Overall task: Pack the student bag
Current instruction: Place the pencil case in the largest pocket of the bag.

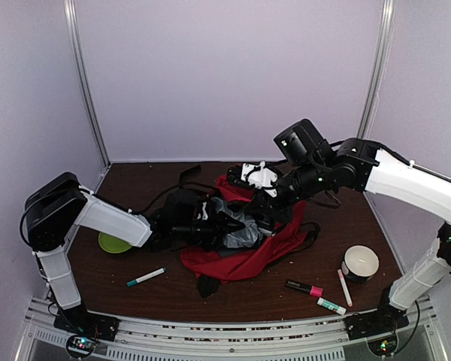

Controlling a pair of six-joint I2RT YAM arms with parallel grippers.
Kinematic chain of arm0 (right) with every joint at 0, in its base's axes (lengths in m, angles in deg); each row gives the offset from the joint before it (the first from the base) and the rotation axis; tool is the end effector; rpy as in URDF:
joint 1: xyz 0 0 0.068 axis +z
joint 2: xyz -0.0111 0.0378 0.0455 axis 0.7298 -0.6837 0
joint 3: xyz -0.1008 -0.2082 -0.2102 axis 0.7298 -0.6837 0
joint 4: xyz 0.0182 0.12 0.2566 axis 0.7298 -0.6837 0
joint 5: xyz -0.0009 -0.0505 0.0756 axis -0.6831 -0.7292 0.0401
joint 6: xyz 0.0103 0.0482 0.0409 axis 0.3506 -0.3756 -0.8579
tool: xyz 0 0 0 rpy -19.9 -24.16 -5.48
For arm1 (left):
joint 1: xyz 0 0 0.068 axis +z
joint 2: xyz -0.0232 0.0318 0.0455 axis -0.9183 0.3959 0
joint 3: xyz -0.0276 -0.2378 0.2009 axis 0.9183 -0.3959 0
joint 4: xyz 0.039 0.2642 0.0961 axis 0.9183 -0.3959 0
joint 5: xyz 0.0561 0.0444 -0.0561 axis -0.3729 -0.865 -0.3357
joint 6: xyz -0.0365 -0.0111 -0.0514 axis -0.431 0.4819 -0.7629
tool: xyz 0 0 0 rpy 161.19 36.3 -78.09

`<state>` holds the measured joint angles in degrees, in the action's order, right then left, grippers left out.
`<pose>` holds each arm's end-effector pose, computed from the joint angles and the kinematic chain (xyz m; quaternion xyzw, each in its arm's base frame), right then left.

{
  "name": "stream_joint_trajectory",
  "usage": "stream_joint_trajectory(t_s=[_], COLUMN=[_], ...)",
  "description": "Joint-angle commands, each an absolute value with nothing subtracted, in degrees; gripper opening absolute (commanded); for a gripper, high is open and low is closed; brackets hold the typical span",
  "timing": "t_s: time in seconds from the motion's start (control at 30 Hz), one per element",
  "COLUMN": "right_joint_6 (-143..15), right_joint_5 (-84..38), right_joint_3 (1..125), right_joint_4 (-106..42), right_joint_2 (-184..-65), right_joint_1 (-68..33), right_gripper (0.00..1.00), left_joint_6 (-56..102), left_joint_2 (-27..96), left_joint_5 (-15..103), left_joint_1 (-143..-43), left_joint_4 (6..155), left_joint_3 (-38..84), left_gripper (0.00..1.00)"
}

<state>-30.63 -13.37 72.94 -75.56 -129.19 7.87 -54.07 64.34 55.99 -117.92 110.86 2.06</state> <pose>0.1914 0.2966 0.3924 -0.6384 0.6515 0.2292 0.3399 0.2489 -0.3373 0.1787 -0.1721 0.8030 -0.5682 0.0514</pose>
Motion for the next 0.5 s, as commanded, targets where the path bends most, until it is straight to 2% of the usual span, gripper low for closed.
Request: stream_joint_trajectory(t_s=[0.0,0.23,0.27,0.3,0.33,0.47], right_joint_6=[-30.9,-31.7,-31.6,-31.6,-31.6,-31.5], right_joint_5=[-14.0,-14.7,-14.6,-14.3,-14.0,-12.5], right_joint_3=[75.6,75.6,75.3,74.9,74.3,72.2], right_joint_4=[-73.7,-73.0,-72.9,-72.9,-72.7,-71.9], right_joint_2=[-128.9,-129.7,-129.7,-129.7,-129.7,-130.3], right_joint_1=[8.6,8.2,8.2,8.2,8.2,8.2], right_gripper=[0.00,0.00,0.00,0.00,0.00,0.00], left_joint_6=[-55.9,-50.9,-49.7,-48.3,-46.5,-41.9], left_joint_2=[64.0,54.4,52.9,51.8,51.1,50.5], left_joint_5=[58.3,56.8,56.0,55.6,55.5,55.6], left_joint_1=[-118.8,-119.1,-119.1,-119.1,-118.9,-118.6], left_joint_4=[111.2,99.4,98.6,97.5,96.6,92.6], left_joint_3=[2.7,-2.9,-3.3,-3.0,-2.5,0.3], left_gripper=[0.42,0.65,0.78,0.86,0.89,0.92])
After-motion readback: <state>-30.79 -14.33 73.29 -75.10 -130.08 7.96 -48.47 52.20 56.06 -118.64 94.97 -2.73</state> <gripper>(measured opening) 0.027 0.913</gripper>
